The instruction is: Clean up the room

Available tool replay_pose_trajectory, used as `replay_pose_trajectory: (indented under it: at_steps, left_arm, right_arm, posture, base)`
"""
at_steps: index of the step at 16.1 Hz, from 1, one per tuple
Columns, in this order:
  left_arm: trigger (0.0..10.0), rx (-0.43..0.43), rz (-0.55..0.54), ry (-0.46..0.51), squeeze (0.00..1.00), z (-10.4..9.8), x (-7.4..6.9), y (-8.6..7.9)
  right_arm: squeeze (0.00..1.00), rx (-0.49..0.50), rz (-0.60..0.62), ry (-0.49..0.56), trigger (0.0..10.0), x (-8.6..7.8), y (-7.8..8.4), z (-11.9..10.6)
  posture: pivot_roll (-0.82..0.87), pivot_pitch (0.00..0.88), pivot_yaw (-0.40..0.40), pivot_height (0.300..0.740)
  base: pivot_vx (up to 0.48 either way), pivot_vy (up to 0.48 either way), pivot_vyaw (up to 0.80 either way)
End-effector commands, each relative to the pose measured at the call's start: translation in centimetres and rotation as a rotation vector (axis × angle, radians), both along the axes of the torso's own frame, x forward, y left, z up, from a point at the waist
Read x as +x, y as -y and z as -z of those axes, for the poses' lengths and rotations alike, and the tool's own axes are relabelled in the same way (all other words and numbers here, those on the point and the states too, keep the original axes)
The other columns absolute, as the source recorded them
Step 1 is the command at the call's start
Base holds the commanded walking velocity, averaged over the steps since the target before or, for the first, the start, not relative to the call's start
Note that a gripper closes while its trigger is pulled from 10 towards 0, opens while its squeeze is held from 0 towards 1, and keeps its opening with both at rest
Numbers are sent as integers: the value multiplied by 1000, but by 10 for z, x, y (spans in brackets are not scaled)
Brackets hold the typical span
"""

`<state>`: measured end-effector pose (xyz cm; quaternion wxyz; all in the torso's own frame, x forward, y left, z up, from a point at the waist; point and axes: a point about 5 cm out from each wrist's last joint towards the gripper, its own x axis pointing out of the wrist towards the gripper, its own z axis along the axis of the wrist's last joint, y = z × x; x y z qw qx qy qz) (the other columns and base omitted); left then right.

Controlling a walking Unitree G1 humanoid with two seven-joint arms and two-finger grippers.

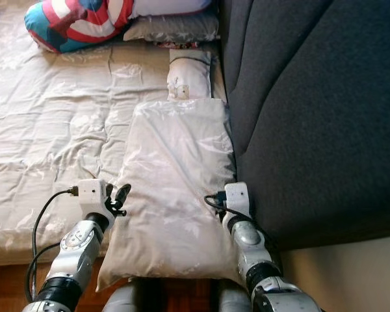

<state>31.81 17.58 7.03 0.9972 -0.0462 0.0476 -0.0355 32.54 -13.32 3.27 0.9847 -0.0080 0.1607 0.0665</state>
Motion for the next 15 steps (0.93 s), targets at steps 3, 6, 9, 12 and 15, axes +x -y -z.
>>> replay_pose_trajectory:
  at_steps: [3, 6, 9, 12, 15]
  left_arm:
    - [10000, -16, -18, -22, 0, 9, -5, -3]
    - [10000, -12, -20, -29, 0, 13, -7, -6]
    - [10000, -4, -30, 7, 0, 10, -8, -9]
    - [10000, 53, 7, 86, 0, 2, -9, -2]
    - [10000, 88, -26, 142, 0, -8, -5, -3]
  right_arm:
    - [0, -2, 76, 88, 10000, -4, 21, -4]
    - [0, -14, 110, 110, 10000, -8, 31, -3]
    - [0, 12, 158, 181, 10000, -10, 38, -10]
    - [0, 61, 193, 262, 10000, -19, 39, -11]
    - [0, 94, 214, 268, 10000, -28, 38, -6]
  posture:
    - [-34, 198, -10, 740]
    - [-43, 154, -3, 740]
    - [-52, 128, -3, 740]
    - [-56, 92, -2, 740]
    - [-64, 74, -6, 740]
  base:
    - [0, 0, 0]
    - [0, 0, 0]
    - [0, 0, 0]
    - [0, 0, 0]
    - [0, 0, 0]
